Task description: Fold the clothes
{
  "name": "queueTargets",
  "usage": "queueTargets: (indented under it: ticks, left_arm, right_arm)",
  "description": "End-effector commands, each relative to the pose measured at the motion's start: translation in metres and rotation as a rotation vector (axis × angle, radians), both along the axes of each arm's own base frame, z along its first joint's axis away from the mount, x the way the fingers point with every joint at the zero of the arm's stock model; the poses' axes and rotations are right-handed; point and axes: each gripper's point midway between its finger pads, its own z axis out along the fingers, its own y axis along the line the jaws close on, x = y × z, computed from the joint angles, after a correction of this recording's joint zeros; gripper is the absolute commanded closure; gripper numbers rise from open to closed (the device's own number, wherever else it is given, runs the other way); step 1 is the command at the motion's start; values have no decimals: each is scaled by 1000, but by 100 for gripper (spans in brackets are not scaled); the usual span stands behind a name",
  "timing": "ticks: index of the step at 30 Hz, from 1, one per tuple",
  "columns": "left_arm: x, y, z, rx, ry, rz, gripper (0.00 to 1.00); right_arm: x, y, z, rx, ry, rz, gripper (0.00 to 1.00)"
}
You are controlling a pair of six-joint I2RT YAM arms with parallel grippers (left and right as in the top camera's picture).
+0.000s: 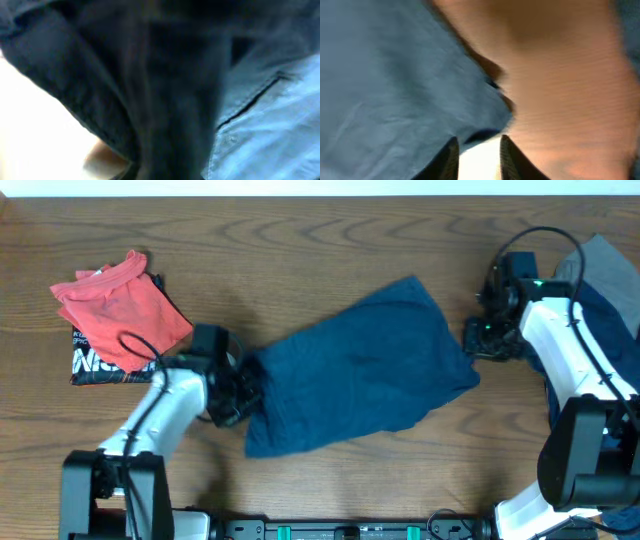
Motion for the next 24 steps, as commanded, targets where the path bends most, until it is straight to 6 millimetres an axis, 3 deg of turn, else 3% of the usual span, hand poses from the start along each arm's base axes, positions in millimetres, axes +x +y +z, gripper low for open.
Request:
queueTargets:
  ticks: [1,5,9,14,24]
  left_arm:
    - [41,11,45,30,-138,-84,94]
    - [61,12,86,38,-203,-131,94]
    - [73,11,111,38,-250,-131,94]
    - [79,9,119,30,-271,-128,94]
    - [81,-23,147,-182,-306,-145,94]
  right_arm:
    - [5,59,14,210,-61,215,91]
    - [4,100,16,271,-90,316,97]
    - [-4,142,12,299,-105,422,99]
    - [-18,188,-7,309,-142,524,99]
    - [-40,276,-66,397,-264,649,99]
